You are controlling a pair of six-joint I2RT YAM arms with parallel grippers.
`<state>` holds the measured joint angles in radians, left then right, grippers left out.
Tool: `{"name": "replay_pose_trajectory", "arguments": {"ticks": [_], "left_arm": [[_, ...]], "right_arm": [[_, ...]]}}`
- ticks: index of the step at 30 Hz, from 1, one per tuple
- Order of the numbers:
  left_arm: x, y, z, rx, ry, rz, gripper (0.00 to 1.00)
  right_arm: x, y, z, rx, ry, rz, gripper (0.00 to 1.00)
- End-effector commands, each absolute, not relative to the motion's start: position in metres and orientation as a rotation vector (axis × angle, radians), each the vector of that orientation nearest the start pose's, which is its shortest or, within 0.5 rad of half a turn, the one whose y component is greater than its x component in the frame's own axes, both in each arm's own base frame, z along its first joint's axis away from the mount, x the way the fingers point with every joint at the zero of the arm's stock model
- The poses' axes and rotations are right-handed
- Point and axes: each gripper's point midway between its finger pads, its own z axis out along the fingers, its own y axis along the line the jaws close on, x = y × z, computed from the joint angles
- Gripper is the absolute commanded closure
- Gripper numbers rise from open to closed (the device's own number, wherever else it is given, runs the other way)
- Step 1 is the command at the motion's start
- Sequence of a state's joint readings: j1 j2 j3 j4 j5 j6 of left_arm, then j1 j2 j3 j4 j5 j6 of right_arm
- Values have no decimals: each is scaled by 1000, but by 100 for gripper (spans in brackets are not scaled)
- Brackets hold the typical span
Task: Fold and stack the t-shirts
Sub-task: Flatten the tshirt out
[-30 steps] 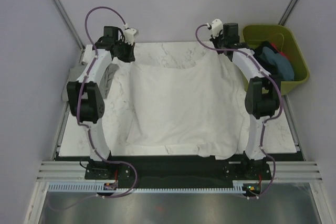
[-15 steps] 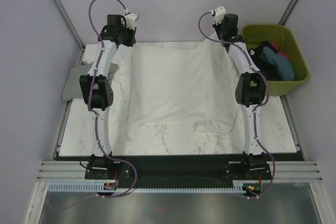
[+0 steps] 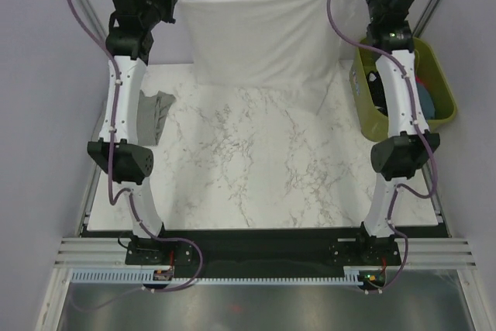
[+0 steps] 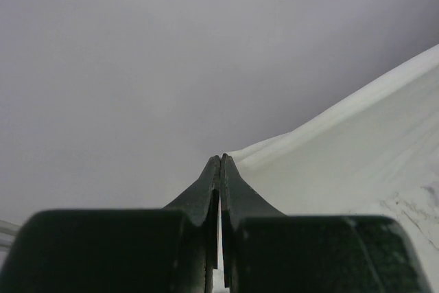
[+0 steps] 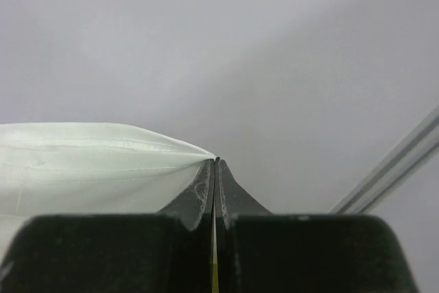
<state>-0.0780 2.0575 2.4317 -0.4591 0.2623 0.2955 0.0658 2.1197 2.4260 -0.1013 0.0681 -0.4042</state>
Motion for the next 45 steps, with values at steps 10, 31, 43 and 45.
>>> {"name": "replay_pose_trajectory", "arguments": {"ticks": [10,31,43,45], "left_arm": [[434,-81,431,598,1694,-143,98],[185,-120,278,694,2369,-837,35],[262,-104,315,563,2205,-565,3],[281,-92,292,483,2317,-503,7]], "right_arm": [[460,29,480,-429,1475,-189,100],[194,133,265,-843,2276,743,76],[285,139,304,-874,2099,564,46],[306,145,282,-875,2136,585,46]]}}
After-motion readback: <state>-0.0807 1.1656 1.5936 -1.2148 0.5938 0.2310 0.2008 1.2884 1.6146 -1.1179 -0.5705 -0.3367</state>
